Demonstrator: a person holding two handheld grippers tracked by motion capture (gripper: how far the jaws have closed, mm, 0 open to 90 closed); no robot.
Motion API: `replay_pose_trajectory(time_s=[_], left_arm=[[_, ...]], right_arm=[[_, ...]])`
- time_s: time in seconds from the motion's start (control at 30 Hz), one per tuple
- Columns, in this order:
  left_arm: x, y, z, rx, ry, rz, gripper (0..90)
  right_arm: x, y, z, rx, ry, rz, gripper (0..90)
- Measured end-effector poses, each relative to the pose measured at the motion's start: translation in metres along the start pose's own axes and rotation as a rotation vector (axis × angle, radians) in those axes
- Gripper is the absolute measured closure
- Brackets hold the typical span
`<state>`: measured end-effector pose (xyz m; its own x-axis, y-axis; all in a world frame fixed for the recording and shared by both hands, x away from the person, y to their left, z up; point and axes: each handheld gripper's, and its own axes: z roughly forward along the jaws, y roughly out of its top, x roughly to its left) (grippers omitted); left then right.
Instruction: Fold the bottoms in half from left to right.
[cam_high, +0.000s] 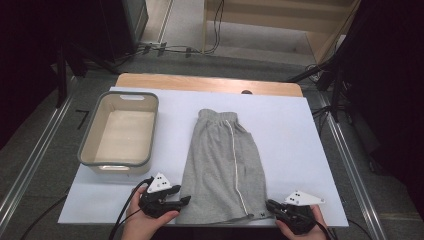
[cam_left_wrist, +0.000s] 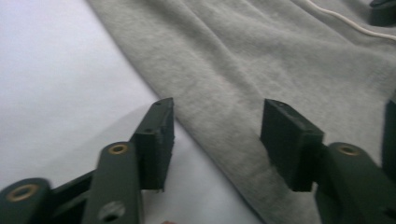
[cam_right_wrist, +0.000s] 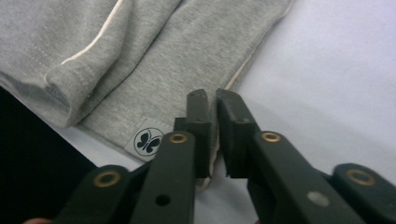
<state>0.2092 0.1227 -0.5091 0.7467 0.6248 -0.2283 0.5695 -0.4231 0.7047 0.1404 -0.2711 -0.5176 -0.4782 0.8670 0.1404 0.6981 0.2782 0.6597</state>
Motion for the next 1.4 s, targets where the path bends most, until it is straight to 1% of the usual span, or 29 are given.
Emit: replay_pose_trajectory(time_s=[0.03,0.07,0.17,0.2,0.27,0.37,0.43,0.47,0.53,0.57,0.6,0.63,0.67,0.7,0.73,0.77,0.8,0.87,0.93,1.0,1.07,1.1,1.13,1.17,1.23,1.27,1.3,1.4], left_arm=[[-0.001,0.000,0.000,0.005,-0.002,0.007,55.8],[-0.001,0.000,0.001,0.013,-0.010,0.009,63.3],[0.001,0.000,0.002,0.030,-0.060,-0.008,85.9],[0.001,0.000,0.002,0.033,-0.065,-0.008,88.0],[0.003,0.001,-0.001,0.044,-0.078,0.000,89.4],[0.003,0.002,-0.006,0.037,-0.094,0.001,89.9],[0.003,0.002,-0.009,0.039,-0.091,0.011,89.9],[0.003,0.001,-0.010,0.036,-0.091,0.007,89.9],[0.004,-0.001,-0.012,0.015,-0.104,0.002,89.8],[0.006,-0.001,-0.013,-0.004,-0.113,-0.011,89.3],[0.009,0.000,-0.014,-0.023,-0.112,-0.023,87.6],[0.010,0.001,-0.015,-0.045,-0.100,-0.027,81.1],[0.012,0.002,-0.015,-0.059,-0.083,-0.025,68.7],[0.014,0.004,-0.015,-0.076,-0.077,-0.024,59.6],[0.016,0.005,-0.016,-0.100,-0.087,-0.028,50.7],[0.018,0.006,-0.016,-0.121,-0.096,-0.029,44.0],[0.020,0.008,-0.016,-0.138,-0.101,-0.026,39.2],[0.021,0.012,-0.016,-0.164,-0.102,-0.025,28.8],[0.021,0.016,-0.016,-0.184,-0.108,-0.027,19.7],[0.021,0.019,-0.016,-0.202,-0.108,-0.012,13.5],[0.020,0.020,-0.016,-0.215,-0.116,-0.005,9.7],[0.020,0.021,-0.015,-0.214,-0.125,-0.003,7.0],[0.021,0.021,-0.016,-0.214,-0.126,-0.002,0.0],[0.021,0.020,-0.017,-0.222,-0.131,0.005,0.0],[0.022,0.019,-0.019,-0.233,-0.139,0.008,0.0],[0.022,0.019,-0.020,-0.235,-0.140,0.005,0.0],[0.023,0.018,-0.021,-0.239,-0.141,0.002,0.0],[0.025,0.014,-0.021,-0.226,-0.139,-0.001,0.0]], right_arm=[[0.000,0.000,0.000,-0.001,-0.004,-0.012,84.9],[0.001,0.000,0.000,0.000,-0.006,-0.015,85.4],[0.002,0.000,0.000,0.000,-0.010,-0.021,86.1],[0.002,0.000,0.000,-0.002,-0.005,-0.020,86.2],[0.001,-0.001,-0.002,0.002,0.009,-0.013,86.5],[0.001,-0.005,-0.005,-0.002,0.017,-0.006,86.7],[0.002,-0.007,-0.009,-0.003,0.018,0.000,86.9],[0.002,-0.009,-0.010,-0.002,0.024,0.000,86.9],[0.004,-0.010,-0.011,0.005,0.027,-0.007,86.9],[0.004,-0.010,-0.011,0.004,0.017,-0.007,86.5],[0.005,-0.009,-0.011,0.002,0.004,-0.005,85.5],[0.004,-0.008,-0.011,-0.002,-0.002,-0.003,80.2],[0.004,-0.006,-0.012,-0.016,-0.014,0.004,71.5],[0.002,-0.003,-0.014,-0.033,-0.017,0.006,64.2],[0.000,0.000,-0.016,-0.053,-0.012,0.017,57.7],[-0.002,0.005,-0.018,-0.078,-0.010,0.019,52.3],[-0.005,0.010,-0.019,-0.100,-0.007,0.026,48.0],[-0.010,0.022,-0.020,-0.125,0.000,0.033,38.5],[-0.012,0.034,-0.019,-0.152,-0.019,0.022,31.9],[-0.013,0.047,-0.016,-0.167,-0.026,0.010,23.7],[-0.015,0.063,-0.010,-0.169,-0.040,0.002,15.0],[-0.016,0.068,-0.007,-0.165,-0.039,-0.002,13.3],[-0.017,0.075,-0.003,-0.161,-0.037,0.002,12.7],[-0.018,0.082,0.000,-0.164,-0.032,0.002,11.1],[-0.020,0.096,0.009,-0.164,-0.032,0.007,1.9],[-0.021,0.102,0.013,-0.163,-0.022,0.015,0.2],[-0.022,0.109,0.016,-0.170,-0.009,0.021,0.2],[-0.024,0.127,0.024,-0.197,0.010,0.022,0.1]])
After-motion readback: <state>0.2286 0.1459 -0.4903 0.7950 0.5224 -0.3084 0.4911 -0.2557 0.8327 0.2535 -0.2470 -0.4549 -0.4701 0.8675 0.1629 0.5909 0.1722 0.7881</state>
